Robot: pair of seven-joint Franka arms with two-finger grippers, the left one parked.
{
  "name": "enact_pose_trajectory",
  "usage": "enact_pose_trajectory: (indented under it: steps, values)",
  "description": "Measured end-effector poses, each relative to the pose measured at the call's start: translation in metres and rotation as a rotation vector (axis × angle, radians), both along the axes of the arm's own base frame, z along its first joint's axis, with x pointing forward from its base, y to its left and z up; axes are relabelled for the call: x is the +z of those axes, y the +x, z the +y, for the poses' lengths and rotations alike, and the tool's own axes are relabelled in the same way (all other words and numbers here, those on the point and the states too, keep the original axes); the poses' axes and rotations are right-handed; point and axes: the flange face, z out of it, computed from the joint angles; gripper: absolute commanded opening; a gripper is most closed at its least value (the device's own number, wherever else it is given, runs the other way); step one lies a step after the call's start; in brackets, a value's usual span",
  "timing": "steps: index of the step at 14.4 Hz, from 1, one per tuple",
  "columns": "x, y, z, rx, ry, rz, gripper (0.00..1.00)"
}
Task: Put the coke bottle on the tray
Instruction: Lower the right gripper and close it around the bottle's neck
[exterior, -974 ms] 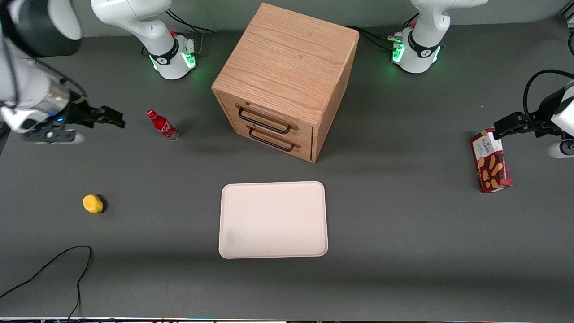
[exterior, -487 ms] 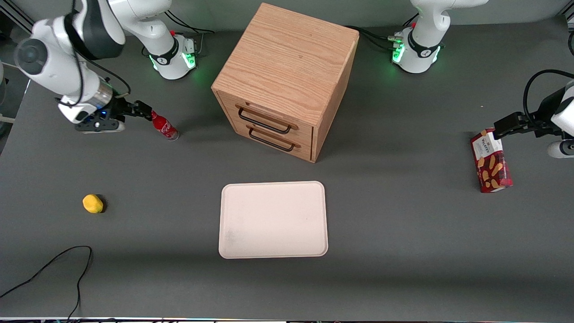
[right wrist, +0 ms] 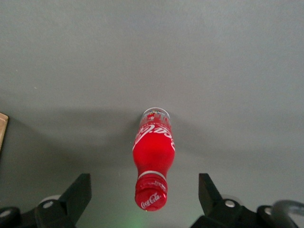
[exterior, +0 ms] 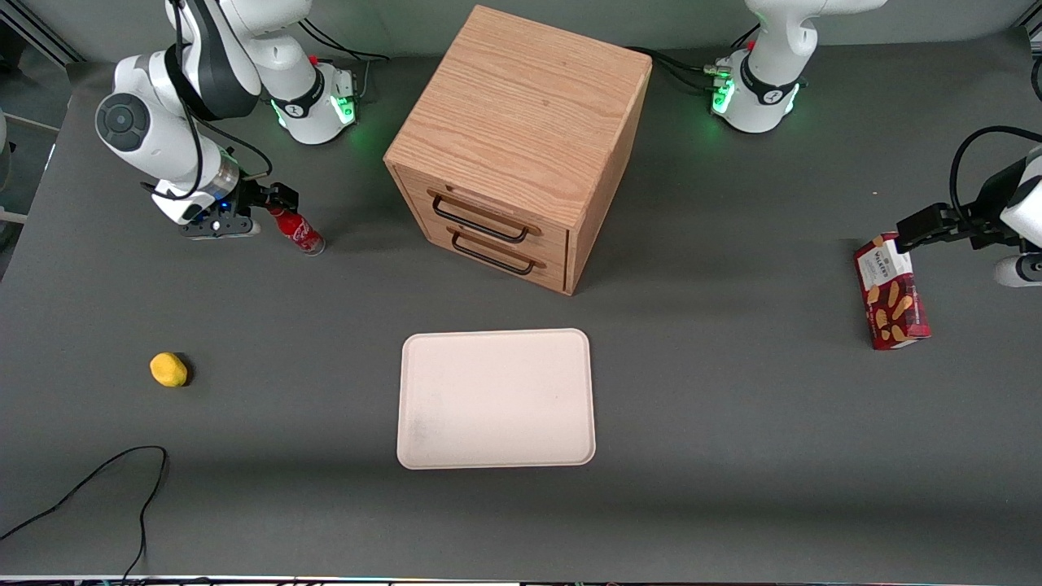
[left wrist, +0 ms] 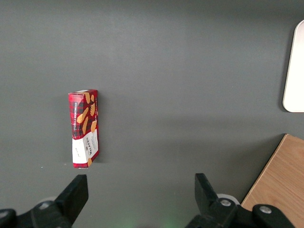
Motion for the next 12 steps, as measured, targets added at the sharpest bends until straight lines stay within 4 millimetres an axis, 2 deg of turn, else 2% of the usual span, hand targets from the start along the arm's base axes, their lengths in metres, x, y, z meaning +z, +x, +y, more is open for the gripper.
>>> enact_pose_trajectory:
  steps: [10, 12]
  values:
    - [-0.020, -0.012, 0.001, 0.003, 0.001, 0.000, 0.99]
    - [-0.022, -0.014, 0.001, 0.004, 0.001, 0.001, 0.91]
